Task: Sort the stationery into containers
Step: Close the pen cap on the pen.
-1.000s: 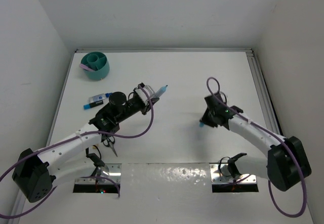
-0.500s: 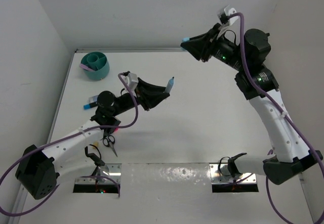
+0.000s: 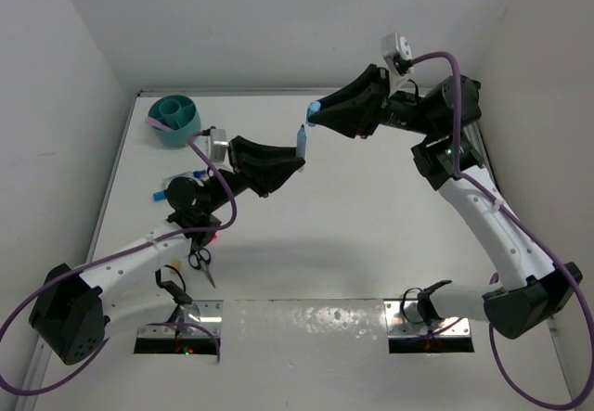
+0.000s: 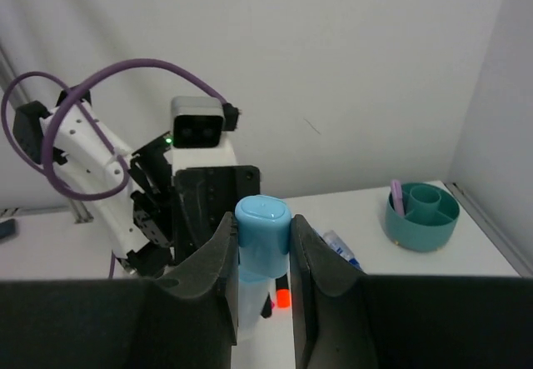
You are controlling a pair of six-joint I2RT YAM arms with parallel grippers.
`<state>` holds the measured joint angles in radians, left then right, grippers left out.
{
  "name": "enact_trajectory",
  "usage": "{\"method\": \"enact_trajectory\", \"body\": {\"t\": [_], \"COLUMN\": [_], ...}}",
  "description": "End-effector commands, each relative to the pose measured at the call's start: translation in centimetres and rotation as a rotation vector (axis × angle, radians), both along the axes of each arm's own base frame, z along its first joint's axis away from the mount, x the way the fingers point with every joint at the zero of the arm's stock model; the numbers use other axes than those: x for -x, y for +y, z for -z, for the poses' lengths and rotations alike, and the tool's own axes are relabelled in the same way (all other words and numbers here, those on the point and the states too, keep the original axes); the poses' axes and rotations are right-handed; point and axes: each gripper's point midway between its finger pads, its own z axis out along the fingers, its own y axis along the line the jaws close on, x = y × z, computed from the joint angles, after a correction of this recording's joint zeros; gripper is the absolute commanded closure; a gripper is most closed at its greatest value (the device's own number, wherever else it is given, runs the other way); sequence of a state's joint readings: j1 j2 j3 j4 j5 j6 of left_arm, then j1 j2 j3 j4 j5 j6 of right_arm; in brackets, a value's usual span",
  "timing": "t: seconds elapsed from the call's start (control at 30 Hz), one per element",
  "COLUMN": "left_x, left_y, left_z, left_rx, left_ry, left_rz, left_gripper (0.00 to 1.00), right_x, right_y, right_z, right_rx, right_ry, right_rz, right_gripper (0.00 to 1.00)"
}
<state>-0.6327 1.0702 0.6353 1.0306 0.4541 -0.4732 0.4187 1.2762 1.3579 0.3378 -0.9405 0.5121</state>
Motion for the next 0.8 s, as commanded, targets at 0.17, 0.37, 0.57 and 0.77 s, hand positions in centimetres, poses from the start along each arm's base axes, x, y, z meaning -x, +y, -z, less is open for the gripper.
{"method": "enact_trajectory", "body": {"t": [0.17,0.37,0.57,0.77], "left_x": [0.0,0.0,0.0,0.0], "left_y": [0.7,0.6,0.6,0.6], "left_z": [-1.0,-1.2,-1.3,-1.0], "left_rx": [0.049,0.052,0.052,0.051], "left_ry": [-0.019,-0.028,-0.034,-0.026], "left_rz": [-0.003,-0.008,-0.009,-0.014], "left_gripper": [1.0,1.0,1.0,1.0], "right_x": [2.5,2.3,2.0,1.4], "right_y": [0.3,1.0,1.5,1.8], "right_z": [-3.2,-2.4,-1.9,-1.4], "right_rx": [-0.074,-0.067,-0.069,-0.067], "right_ry": [-0.119,-0.086,-0.056,-0.036], "right_rz": [-0.081,-0.109,-0.122,-0.127], "right_gripper": [1.0,1.0,1.0,1.0]}}
